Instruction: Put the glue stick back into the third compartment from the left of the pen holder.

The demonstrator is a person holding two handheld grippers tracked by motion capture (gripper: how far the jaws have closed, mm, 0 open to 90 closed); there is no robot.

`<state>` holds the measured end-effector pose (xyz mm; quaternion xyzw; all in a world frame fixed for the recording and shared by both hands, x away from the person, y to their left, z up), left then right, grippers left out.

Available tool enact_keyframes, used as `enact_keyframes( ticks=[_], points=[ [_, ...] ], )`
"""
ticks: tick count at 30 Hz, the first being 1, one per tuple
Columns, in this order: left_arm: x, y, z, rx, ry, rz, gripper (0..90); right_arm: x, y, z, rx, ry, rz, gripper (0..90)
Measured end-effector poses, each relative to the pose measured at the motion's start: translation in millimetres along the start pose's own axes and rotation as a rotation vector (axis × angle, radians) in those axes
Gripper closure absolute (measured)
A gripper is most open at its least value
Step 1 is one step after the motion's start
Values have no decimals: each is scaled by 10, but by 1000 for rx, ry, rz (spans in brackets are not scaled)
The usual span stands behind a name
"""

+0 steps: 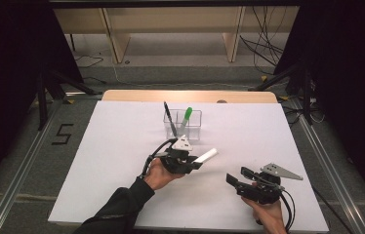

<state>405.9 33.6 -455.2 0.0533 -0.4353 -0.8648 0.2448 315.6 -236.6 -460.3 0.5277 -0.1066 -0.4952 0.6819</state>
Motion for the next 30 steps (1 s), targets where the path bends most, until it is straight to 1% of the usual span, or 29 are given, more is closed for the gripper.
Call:
enact_keyframes(
  ticks=[2,6,7,11,15,16,19,23,27,30],
  points=[
    [-6,-25,26,8,7,2,708,-17,29,-46,-3,13,-21,280],
    [8,-81,66,21,10,12,708,-52,97,-146,-4,32,-46,281],
    [15,-95,75,24,13,13,708,-66,122,-184,-4,45,-56,281],
    [27,-142,114,34,13,18,708,-123,184,-305,-14,71,-76,282],
    [34,-179,137,45,18,30,708,-142,206,-407,-24,101,-120,282],
    [31,-189,138,47,19,31,707,-143,208,-432,-27,102,-132,283],
    [25,-213,139,50,24,39,708,-131,204,-504,-37,91,-145,287],
    [28,-224,155,65,24,52,708,-138,198,-575,-43,116,-188,294],
    [63,-218,168,82,25,46,707,-151,206,-630,-48,124,-213,301],
    [82,-217,179,84,26,37,707,-165,203,-673,-48,135,-243,309]
  ],
)
Point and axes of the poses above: each handheld gripper's, and its own axes: z roughly backward along the jaws, y roughly out of its top, x roughly to its right, the point moved 1 cm from there along -z, roughly forward along the jaws
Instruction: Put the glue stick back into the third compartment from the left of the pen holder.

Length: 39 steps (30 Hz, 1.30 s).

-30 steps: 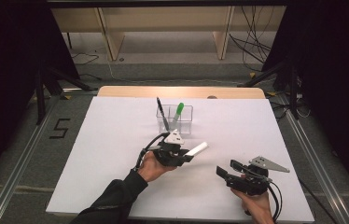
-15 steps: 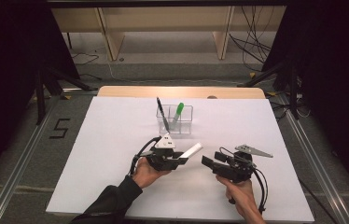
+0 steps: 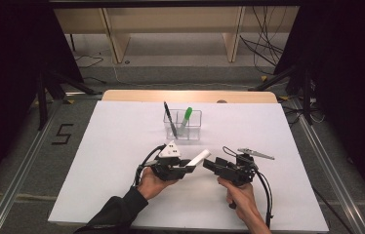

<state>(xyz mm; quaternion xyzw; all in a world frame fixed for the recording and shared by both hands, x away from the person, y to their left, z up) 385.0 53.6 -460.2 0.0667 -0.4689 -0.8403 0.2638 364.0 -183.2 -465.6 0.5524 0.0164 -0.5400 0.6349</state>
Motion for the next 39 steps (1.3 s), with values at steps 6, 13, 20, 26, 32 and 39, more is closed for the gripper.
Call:
enact_keyframes(
  ticks=[6,13,20,26,32,39],
  points=[
    [24,-1,27,13,2,1,707,-10,17,-48,11,34,-69,343],
    [49,-1,69,30,-4,8,707,-36,35,-109,12,63,-109,363],
    [90,-7,76,36,-10,4,707,-47,35,-145,20,76,-135,414],
    [114,-7,83,49,-11,5,707,-53,40,-146,32,87,-151,477],
    [126,-1,90,57,-15,9,707,-44,40,-151,38,85,-154,535],
    [122,-9,78,59,-26,13,706,-53,40,-148,39,93,-159,603]
  ],
)
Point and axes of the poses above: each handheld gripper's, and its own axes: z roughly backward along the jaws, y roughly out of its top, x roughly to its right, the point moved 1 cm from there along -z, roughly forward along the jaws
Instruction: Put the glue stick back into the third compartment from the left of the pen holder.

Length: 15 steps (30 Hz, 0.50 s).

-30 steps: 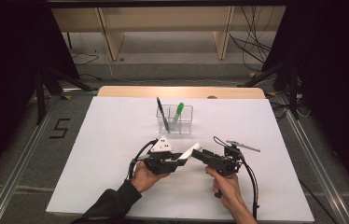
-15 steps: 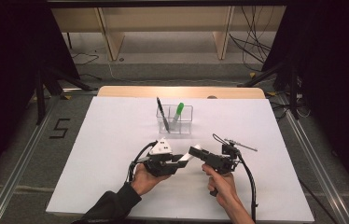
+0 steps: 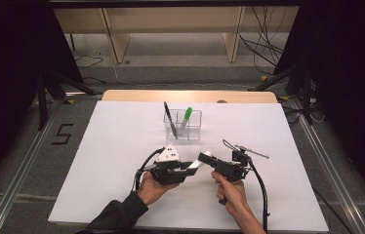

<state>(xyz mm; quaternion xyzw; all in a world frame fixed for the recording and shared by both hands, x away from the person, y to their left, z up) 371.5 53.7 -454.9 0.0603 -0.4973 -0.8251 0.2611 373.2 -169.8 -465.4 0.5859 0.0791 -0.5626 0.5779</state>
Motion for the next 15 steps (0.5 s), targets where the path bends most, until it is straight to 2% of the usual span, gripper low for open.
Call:
enact_keyframes(
  ticks=[8,10,12,15],
  points=[
    [-15,-12,-22,-3,-30,7,691,-14,15,12,-1,33,-5,669],
    [-5,-9,-21,-1,-45,7,567,-32,11,17,3,25,22,672],
    [-2,0,-13,-5,-52,10,464,-42,13,27,2,30,26,673],
    [-23,-3,16,-14,-59,23,334,-71,25,53,9,14,64,674]
  ],
)
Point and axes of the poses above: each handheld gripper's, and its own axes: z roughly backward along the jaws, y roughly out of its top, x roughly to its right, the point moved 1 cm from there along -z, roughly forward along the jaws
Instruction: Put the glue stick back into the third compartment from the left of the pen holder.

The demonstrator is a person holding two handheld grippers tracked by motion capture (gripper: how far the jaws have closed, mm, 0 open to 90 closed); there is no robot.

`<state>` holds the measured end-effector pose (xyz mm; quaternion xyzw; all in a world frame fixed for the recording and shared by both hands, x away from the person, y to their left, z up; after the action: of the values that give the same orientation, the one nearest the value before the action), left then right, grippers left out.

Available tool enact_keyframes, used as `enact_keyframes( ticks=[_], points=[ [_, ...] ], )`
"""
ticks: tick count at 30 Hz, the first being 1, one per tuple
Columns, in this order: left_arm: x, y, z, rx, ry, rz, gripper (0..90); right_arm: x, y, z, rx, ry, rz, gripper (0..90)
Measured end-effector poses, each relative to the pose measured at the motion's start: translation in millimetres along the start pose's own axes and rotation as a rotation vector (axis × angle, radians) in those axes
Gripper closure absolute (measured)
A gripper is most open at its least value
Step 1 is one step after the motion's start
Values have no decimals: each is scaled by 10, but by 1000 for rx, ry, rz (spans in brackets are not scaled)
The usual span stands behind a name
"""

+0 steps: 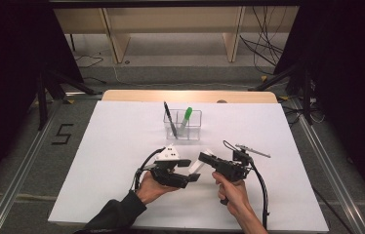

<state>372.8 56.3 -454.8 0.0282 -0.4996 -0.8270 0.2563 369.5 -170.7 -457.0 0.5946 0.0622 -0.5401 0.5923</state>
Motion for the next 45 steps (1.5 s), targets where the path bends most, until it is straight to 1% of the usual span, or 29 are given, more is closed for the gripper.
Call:
enact_keyframes(
  ticks=[1,2,5,9,12,14,17,18,22,28,32,35,36,37,38,42,45],
  points=[
    [-13,-6,12,-1,-1,5,307,-7,8,10,3,3,3,674],
    [-27,-14,29,-3,-6,8,300,-13,16,18,6,3,5,675],
    [-70,-38,85,-3,-3,17,278,-22,40,37,17,-2,25,675],
    [-142,-76,181,2,15,35,246,-24,73,65,28,-4,38,675],
    [-200,-105,261,12,31,51,236,-28,102,82,35,-20,50,675],
    [-229,-118,302,17,45,58,229,-29,121,87,41,-19,53,675],
    [-252,-134,340,15,58,59,224,-38,144,92,45,-26,66,675],
    [-260,-139,349,14,60,53,221,-42,150,94,46,-27,66,675],
    [-281,-159,373,10,68,56,203,-34,173,99,53,-34,70,675],
    [-315,-188,434,7,103,48,169,-18,209,117,60,-47,82,675],
    [-343,-221,478,10,112,53,160,-10,251,132,68,-58,92,674],
    [-360,-238,512,15,120,65,160,-6,290,136,73,-72,103,675],
    [-365,-243,522,16,121,66,160,-3,303,135,75,-76,114,674],
    [-371,-246,535,13,125,63,160,-4,317,135,76,-83,116,674],
    [-369,-252,543,20,130,70,160,-2,329,134,77,-88,120,674],
    [-386,-277,587,26,132,73,159,2,386,123,85,-102,135,674],
    [-397,-294,621,27,142,75,158,4,430,111,88,-115,147,674]
  ],
)
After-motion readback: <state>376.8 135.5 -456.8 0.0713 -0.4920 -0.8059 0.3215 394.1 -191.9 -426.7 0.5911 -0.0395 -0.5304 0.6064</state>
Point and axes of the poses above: each handheld gripper's, and its own axes: z roughly backward along the jaws, y roughly out of its top, x roughly to its right, the point moved 1 cm from there along -z, roughly forward along the jaws
